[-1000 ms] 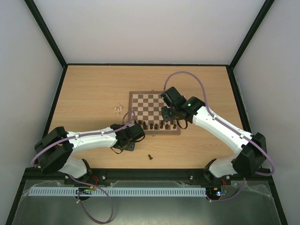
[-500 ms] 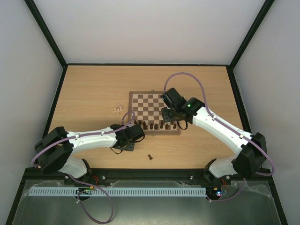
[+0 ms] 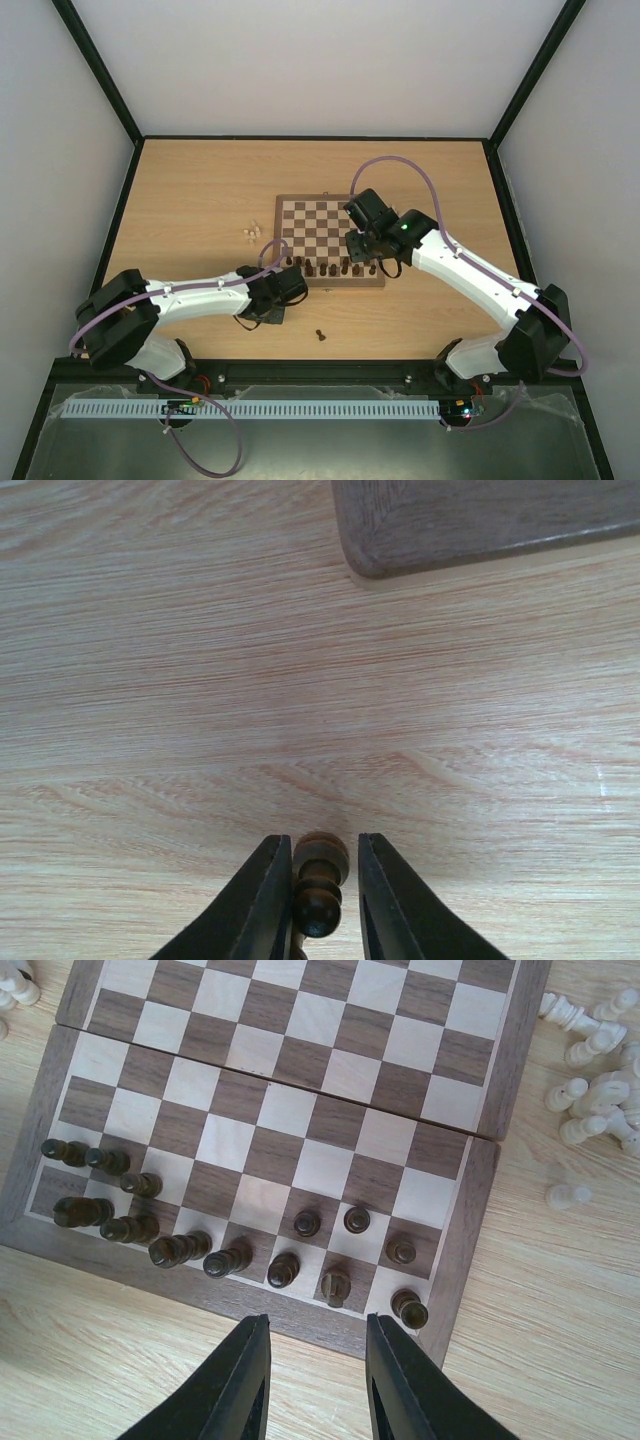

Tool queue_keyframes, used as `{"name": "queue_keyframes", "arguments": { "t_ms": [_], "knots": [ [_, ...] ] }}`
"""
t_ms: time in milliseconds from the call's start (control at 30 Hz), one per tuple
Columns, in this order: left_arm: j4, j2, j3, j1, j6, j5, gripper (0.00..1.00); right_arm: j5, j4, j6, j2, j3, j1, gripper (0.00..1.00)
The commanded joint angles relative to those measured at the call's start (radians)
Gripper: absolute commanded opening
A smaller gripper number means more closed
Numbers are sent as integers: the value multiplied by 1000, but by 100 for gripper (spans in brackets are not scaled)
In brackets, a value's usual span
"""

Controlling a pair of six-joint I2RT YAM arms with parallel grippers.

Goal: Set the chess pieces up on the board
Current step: Pick up the chess piece at the center of the board.

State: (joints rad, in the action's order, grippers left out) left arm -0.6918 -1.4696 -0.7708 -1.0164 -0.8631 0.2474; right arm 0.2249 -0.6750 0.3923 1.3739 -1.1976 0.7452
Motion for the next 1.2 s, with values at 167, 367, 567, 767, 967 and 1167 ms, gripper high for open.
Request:
{"name": "queue_keyframes", "arguments": {
  "t_ms": [167, 367, 567, 767, 967, 1167],
  "knots": [
    [-31, -6, 11, -5, -9, 16, 4, 3, -13, -7, -23, 15, -4, 27],
    [-28, 2, 3, -5, -7, 18, 2, 4, -13, -7, -27, 16, -4, 27],
    [-25, 4, -41, 2, 8, 35, 2, 3, -14, -6, -29, 17, -4, 27],
    [-3, -14, -77, 11, 27, 41, 2, 6, -16, -6, -32, 20, -4, 27],
    [-4, -20, -99, 16, 38, 41, 2, 7, -18, -4, -36, 20, -4, 27],
    [-50, 37, -119, 15, 30, 46, 2, 4, -20, -4, -42, 20, -4, 27]
  ]
}}
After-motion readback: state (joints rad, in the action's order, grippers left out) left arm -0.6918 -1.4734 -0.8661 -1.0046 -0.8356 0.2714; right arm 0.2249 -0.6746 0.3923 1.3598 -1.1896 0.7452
